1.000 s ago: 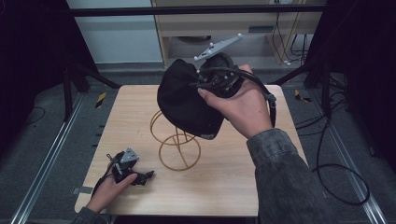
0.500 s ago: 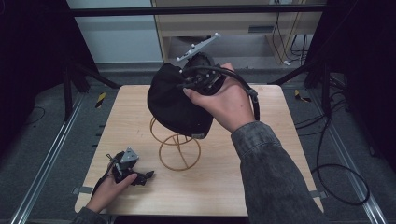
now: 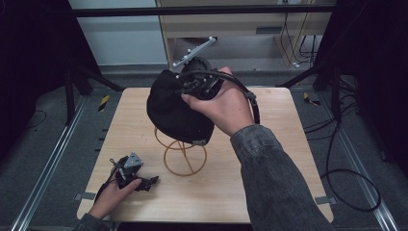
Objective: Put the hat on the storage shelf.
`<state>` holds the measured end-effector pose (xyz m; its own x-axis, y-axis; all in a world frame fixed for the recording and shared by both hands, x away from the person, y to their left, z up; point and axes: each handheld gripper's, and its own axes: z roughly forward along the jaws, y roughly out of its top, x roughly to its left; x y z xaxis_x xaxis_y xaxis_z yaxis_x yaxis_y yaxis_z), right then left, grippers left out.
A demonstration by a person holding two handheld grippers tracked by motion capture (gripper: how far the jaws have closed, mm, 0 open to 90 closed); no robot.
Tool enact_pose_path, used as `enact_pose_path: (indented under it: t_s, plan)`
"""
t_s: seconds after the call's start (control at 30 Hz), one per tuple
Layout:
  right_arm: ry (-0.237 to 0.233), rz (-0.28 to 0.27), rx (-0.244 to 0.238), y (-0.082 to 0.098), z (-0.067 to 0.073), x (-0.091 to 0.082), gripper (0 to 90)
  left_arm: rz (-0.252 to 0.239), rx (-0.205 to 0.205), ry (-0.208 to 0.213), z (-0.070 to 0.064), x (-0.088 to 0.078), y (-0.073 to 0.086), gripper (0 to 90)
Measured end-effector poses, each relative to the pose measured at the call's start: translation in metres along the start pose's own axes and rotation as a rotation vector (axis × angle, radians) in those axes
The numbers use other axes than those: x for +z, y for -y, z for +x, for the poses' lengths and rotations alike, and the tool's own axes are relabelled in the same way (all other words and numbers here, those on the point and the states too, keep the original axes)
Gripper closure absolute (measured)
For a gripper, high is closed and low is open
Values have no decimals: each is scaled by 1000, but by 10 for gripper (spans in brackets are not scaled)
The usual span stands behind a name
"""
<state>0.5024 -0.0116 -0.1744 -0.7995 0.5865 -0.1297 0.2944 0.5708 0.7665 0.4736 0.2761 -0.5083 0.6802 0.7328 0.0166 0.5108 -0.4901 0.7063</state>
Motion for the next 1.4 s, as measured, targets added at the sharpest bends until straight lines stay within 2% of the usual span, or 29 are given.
enact_pose_path:
  t_s: [0.33, 0.73, 1.03, 1.4]
  plan:
    - [-12, 37, -12, -4, 4, 16, 783, 0, 0, 0, 0, 0, 0, 0]
    - [-17, 62, -22, -6, 6, 27, 781, 0, 0, 0, 0, 0, 0, 0]
    - [-22, 107, -30, -7, 7, 39, 776, 0, 0, 0, 0, 0, 0, 0]
    - [-40, 148, -56, -8, 16, 57, 762, 0, 2, 1, 0, 0, 0, 0]
